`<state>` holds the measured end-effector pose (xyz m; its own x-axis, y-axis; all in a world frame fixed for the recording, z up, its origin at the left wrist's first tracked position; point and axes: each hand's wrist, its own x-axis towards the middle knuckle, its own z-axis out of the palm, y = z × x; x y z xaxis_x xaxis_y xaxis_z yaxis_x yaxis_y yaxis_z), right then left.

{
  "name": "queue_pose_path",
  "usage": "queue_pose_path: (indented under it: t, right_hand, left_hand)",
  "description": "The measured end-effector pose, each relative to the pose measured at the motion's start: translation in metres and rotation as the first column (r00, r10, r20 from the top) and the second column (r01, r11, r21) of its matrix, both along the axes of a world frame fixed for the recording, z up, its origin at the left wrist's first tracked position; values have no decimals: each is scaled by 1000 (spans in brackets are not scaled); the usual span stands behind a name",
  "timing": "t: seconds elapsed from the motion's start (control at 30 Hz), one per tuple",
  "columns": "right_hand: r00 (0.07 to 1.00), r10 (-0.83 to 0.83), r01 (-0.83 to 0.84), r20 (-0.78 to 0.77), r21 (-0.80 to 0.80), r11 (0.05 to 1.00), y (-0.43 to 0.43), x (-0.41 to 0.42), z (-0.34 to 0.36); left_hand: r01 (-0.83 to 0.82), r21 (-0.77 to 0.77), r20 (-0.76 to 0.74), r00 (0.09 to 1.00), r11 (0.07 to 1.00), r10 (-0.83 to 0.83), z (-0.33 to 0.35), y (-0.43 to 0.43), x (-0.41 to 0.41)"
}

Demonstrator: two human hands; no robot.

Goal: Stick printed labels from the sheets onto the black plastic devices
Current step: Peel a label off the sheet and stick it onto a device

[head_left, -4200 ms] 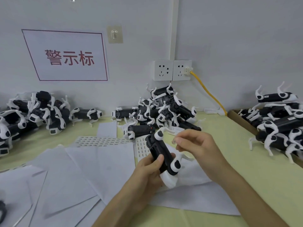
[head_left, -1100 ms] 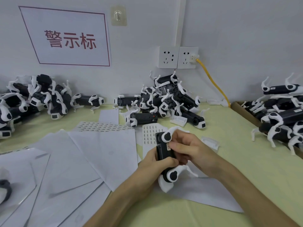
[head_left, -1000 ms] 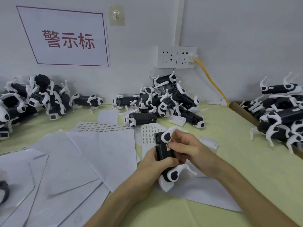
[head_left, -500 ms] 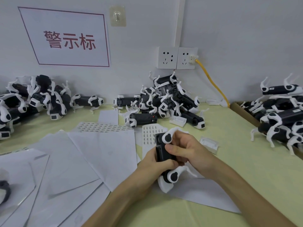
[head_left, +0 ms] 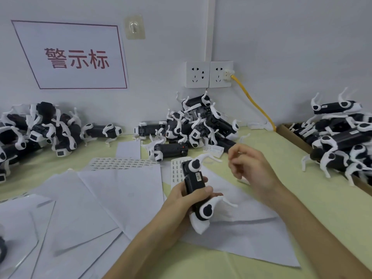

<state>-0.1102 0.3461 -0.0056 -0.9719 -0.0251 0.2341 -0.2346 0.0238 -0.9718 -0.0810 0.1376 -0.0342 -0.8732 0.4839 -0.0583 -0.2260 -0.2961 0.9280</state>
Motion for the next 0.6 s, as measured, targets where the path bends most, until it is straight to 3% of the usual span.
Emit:
queue_pose_path:
  t: [0.1,0.2,0.3,0.37,0.47,0.6]
  right_hand:
    - [992,122,-122,14,23,992,7,3,5]
    - [936,340,-352,95,181,918,8,9,7]
    - [907,393,-421,152,348,838,8,14,10]
    - [914,369,-407,171,376,833,15,13,13]
    - [904,353,-404,241,210,890,32,13,15]
    - [954,106,-128,279,62,990,55,9,21]
  left_hand:
    - [-28,-149,-114,993,988,11,1,-2,0]
    - [12,-236,-166,985,972,-52,1,-3,1]
    - [41,-257,-143,987,965,-80,2,1,2]
    - [36,-184,-31,999,982,-43,1,5,0]
    - [-24,-64,103,994,998,31,1,5,-4]
    - [-232,69,188,958,970,216,-4,-3,-14]
